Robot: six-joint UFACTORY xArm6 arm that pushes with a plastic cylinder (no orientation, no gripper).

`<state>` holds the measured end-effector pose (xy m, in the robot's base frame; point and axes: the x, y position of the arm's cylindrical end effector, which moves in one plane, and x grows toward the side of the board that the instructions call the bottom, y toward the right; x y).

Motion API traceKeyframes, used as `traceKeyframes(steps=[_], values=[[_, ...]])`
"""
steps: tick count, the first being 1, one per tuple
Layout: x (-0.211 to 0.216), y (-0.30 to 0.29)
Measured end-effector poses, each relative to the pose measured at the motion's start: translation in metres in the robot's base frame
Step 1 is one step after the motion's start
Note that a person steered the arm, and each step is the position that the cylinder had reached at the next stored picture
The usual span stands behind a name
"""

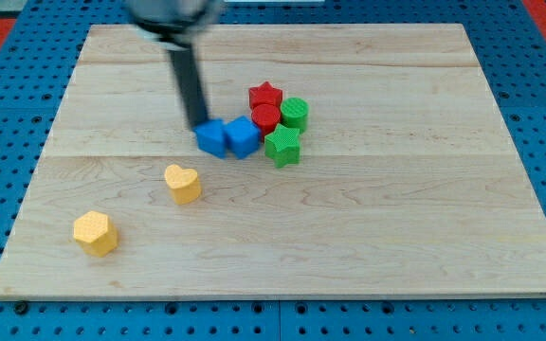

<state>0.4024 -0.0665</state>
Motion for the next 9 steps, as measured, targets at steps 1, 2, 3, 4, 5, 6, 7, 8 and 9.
traceKeyframes(steps=[1, 2, 3, 4, 5, 6, 7, 8, 9], values=[[-0.02, -0.084], [0.015, -0.172], [0.138, -0.202], [0.189, -0.135], [0.117, -0.098], [0.114, -0.034], [0.089, -0.013], [0.087, -0.003], [0.112, -0.051]])
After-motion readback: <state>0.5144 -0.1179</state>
